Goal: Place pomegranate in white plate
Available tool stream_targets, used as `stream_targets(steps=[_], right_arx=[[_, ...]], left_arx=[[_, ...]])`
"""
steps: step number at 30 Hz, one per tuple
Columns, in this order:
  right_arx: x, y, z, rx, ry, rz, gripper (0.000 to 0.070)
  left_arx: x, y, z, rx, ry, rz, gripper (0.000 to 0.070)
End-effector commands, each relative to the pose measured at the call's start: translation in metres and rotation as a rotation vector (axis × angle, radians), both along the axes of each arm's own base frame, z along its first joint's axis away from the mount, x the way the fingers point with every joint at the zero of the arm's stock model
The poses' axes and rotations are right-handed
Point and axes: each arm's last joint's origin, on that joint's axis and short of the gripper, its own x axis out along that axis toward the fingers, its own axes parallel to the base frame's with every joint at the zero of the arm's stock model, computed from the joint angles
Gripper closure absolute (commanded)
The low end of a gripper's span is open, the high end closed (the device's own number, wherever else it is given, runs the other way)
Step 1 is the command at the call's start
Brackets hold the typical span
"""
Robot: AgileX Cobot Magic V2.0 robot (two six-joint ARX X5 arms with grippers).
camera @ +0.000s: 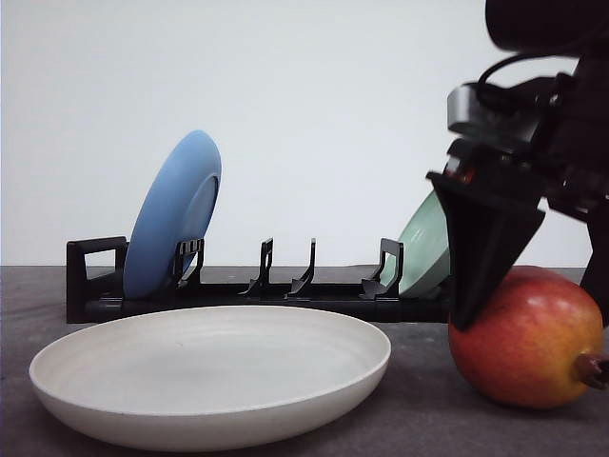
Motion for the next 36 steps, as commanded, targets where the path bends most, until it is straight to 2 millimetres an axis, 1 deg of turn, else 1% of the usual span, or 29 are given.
stream_targets(steps=[1, 3, 5, 8, 12, 14, 18, 20, 23, 26, 30, 36], right_arx=[[0.001, 0.003, -0.002, -0.009, 0.013, 0.001, 0.0081], [0.002, 0.003, -0.004, -0.012, 0.018, 0.002, 0.0081], [0.002, 0.003, -0.004, -0.013, 0.018, 0.003, 0.0098], [0.002, 0.003, -0.004, -0.013, 0.020, 0.004, 0.0197], [0.001, 0.004, 0.000, 0.023, 0.048, 0.025, 0.0208], [0.002, 0.006, 0.005, 0.037, 0.060, 0.050, 0.0208], [0.006, 0.009, 0.030, 0.010, 0.054, 0.132, 0.0208], [0.009, 0.015, 0.042, -0.004, 0.044, 0.182, 0.0208], [0.013, 0.028, 0.053, -0.018, 0.041, 0.247, 0.0208], [0.019, 0.047, 0.056, -0.027, 0.036, 0.302, 0.0208], [0.027, 0.075, 0.051, -0.042, 0.037, 0.368, 0.0208], [0.034, 0.114, 0.036, -0.033, 0.020, 0.441, 0.0208]], left_arx=[[0.001, 0.000, 0.003, 0.007, -0.019, -0.005, 0.0346], [0.001, 0.000, 0.003, 0.007, -0.020, -0.005, 0.0346], [0.001, 0.000, 0.003, 0.007, -0.020, -0.005, 0.0346], [0.001, 0.000, 0.003, 0.007, -0.020, -0.005, 0.0346], [0.001, 0.000, 0.003, 0.007, -0.020, -0.005, 0.0346], [0.001, 0.000, 0.003, 0.008, -0.020, -0.005, 0.0346], [0.001, 0.000, 0.003, 0.007, -0.019, -0.005, 0.0346], [0.001, 0.000, 0.003, 0.007, -0.019, -0.005, 0.0346], [0.001, 0.000, 0.003, 0.007, -0.019, -0.005, 0.0346], [0.001, 0.000, 0.003, 0.007, -0.019, -0.005, 0.0346], [0.001, 0.000, 0.003, 0.008, -0.019, -0.005, 0.0346], [0.001, 0.000, 0.003, 0.007, -0.019, -0.005, 0.0346]])
